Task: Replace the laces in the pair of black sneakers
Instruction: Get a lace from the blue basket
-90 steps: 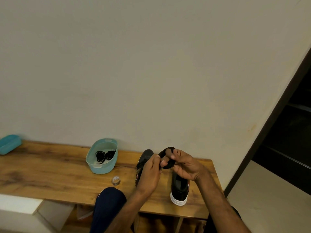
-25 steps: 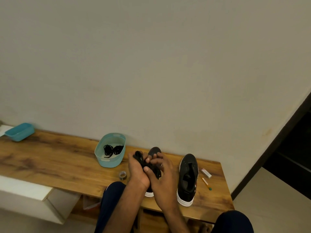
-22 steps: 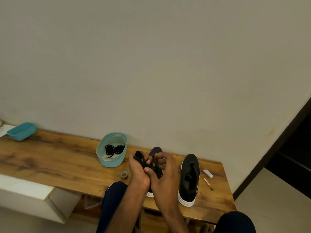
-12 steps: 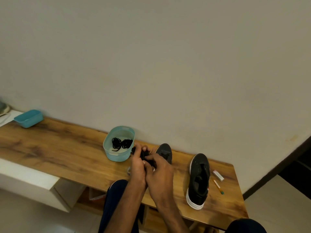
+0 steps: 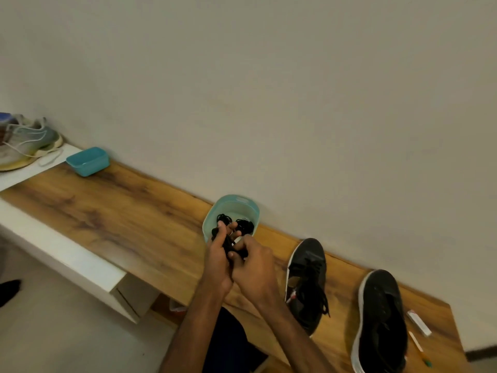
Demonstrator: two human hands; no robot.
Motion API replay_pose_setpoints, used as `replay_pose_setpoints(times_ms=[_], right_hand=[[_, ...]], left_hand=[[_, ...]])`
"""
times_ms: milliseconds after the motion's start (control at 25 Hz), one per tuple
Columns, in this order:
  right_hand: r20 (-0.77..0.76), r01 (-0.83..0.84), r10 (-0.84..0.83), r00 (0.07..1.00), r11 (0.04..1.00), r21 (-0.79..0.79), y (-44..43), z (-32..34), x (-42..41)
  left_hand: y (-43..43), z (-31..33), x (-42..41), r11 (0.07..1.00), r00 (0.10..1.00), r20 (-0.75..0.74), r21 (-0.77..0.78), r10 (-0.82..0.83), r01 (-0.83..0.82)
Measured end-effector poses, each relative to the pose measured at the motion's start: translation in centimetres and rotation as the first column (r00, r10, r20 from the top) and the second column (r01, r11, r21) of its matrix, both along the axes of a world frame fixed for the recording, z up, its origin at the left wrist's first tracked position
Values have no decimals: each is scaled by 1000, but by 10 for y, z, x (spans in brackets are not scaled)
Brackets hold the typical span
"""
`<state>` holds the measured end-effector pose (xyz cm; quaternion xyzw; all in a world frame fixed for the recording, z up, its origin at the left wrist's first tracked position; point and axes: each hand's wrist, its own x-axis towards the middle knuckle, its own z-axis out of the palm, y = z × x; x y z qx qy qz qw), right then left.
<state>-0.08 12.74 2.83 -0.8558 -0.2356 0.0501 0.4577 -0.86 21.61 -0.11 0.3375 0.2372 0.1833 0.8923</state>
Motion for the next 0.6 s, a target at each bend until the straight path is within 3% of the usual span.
replay_pose_setpoints(times_ms=[200,440,600], right_hand=[[-179,28,3,984,984,173,33,-14,46],[-225,3,36,974,985,172,64,-20,67],[-97,-79,80,992,997,11,80,-17,72]], left_hand=[[49,-17,31,997,999,25,74,33,-35],[61,-9,61,968,983,-25,176,184,-177],[76,-13,59,979,950,236,-66,205,-195]])
